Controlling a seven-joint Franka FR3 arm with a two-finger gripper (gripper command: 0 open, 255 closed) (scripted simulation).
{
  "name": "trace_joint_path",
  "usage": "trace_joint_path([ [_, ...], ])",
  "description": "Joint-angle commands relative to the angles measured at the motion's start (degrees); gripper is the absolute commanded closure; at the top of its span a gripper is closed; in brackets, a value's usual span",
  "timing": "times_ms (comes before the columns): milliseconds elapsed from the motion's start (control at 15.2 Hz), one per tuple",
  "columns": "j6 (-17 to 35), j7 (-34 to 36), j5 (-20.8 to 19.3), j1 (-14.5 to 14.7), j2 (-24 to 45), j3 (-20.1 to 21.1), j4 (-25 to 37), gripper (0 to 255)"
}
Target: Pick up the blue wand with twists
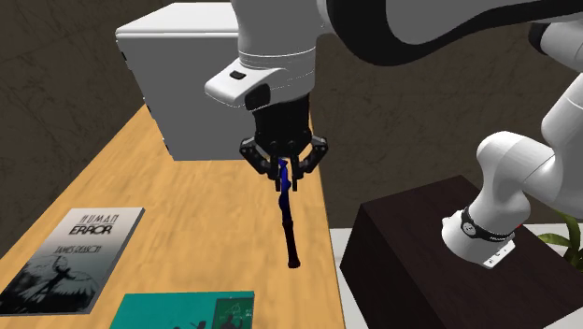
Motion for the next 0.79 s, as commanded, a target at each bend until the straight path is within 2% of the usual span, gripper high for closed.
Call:
trace_joint_path([
  [0, -1.9, 0.0, 0.0, -0.3, 0.2, -0.2, 2.1, 255],
  [594, -10.1, 0.0, 1.0, -1.5, 3.0, -0.4, 12.9, 255],
  [726, -10.2, 0.0, 1.1, -1.5, 3.1, -0.4, 13.2, 255],
])
